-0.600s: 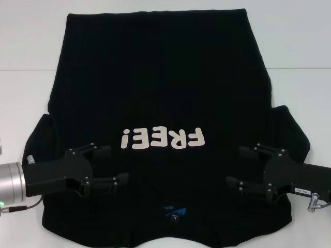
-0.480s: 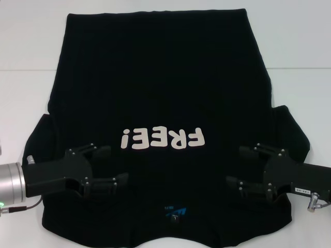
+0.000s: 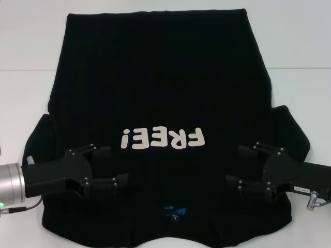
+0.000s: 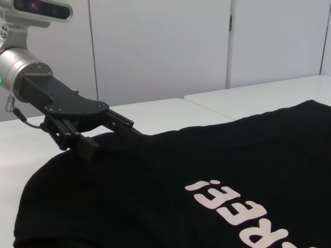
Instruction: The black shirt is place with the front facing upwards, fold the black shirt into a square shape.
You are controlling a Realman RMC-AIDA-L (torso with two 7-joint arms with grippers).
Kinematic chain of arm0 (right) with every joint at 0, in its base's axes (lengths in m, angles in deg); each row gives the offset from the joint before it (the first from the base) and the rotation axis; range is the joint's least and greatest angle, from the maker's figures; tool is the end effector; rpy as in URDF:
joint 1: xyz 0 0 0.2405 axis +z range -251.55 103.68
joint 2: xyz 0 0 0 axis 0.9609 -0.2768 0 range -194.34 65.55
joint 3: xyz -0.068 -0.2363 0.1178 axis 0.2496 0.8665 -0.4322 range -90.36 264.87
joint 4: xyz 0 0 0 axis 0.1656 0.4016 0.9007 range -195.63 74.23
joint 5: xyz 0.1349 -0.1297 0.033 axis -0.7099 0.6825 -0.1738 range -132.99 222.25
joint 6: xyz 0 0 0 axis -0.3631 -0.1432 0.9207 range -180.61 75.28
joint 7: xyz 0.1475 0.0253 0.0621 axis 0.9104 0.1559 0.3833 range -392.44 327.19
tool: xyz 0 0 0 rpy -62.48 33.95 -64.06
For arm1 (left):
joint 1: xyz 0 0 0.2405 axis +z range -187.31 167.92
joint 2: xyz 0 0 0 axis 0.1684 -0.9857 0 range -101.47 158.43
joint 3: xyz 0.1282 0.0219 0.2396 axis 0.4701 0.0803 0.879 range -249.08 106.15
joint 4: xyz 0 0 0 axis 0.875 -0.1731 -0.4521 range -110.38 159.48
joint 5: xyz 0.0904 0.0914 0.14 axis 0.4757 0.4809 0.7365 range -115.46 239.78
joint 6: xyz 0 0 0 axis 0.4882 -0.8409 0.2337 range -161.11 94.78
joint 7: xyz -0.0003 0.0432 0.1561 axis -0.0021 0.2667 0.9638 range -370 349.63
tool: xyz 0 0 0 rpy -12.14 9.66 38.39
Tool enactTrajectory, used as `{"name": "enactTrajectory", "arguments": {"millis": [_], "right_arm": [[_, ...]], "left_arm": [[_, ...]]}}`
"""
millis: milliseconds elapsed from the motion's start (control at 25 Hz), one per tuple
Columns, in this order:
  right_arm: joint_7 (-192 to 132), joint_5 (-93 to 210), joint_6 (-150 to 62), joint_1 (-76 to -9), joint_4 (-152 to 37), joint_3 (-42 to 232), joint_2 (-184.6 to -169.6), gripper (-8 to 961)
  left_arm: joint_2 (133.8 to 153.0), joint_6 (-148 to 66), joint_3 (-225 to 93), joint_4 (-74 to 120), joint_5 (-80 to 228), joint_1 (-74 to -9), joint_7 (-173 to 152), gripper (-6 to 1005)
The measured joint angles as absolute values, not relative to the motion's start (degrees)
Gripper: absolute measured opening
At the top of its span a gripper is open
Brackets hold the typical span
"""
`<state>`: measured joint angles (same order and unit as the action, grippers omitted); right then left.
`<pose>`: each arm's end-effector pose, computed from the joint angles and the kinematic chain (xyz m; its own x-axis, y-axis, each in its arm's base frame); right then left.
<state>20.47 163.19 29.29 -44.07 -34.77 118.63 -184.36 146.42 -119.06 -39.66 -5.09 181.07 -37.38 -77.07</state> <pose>0.2847 0.3166 -0.0537 0.8790 -0.1458 -0.4541 -0.3173 -0.8896 -0.3286 -0.2973 0.3107 -0.0293 0.8071 0.3211 0.4955 0.4815 -0.8436 -0.2376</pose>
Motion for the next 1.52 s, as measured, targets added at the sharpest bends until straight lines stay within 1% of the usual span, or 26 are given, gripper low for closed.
{"name": "enactTrajectory", "arguments": {"millis": [160, 320, 440, 560, 640, 880, 920, 1000, 1520], "right_arm": [[21.4, 163.2, 29.1, -43.9, -34.8, 118.6, -184.35, 865], [23.1, 163.2, 29.1, -43.8, -34.6, 118.6, -184.29, 865], [23.6, 163.2, 29.2, -43.6, -34.4, 118.6, -184.32, 866], [24.0, 163.2, 29.3, -43.5, -34.3, 118.6, -184.29, 866], [24.7, 163.1, 29.1, -43.4, -34.3, 118.5, -184.25, 866], [26.1, 163.1, 28.9, -42.7, -34.3, 118.5, -184.27, 866], [26.2, 163.1, 28.9, -42.5, -34.3, 118.5, -184.30, 866], [26.5, 163.1, 28.8, -42.2, -34.4, 118.5, -184.35, 866], [28.1, 163.1, 28.5, -41.7, -34.6, 118.6, -184.28, 866]], "left_arm": [[146.06, -119.2, -40.3, -5.4, 180.2, -37.7, -84.6, 933], [144.44, -117.8, -42.4, -5.5, 179.9, -38.4, -100.2, 933], [142.40, -118.6, -42.7, -5.6, 180.2, -38.7, -108.8, 933], [139.47, -119.7, -42.7, -7.1, 181.5, -39.0, -121.0, 934], [138.13, -120.3, -42.8, -9.7, 184.1, -39.0, -128.6, 934], [135.68, -120.4, -48.1, -14.8, 195.0, -39.4, -143.7, 934], [135.68, -120.4, -48.1, -14.8, 195.0, -39.4, -143.7, 934], [134.78, -118.4, -52.7, -14.8, 200.5, -39.6, -146.6, 934], [134.63, -115.6, -54.3, -9.7, 206.2, -39.7, -152.3, 933]]}}
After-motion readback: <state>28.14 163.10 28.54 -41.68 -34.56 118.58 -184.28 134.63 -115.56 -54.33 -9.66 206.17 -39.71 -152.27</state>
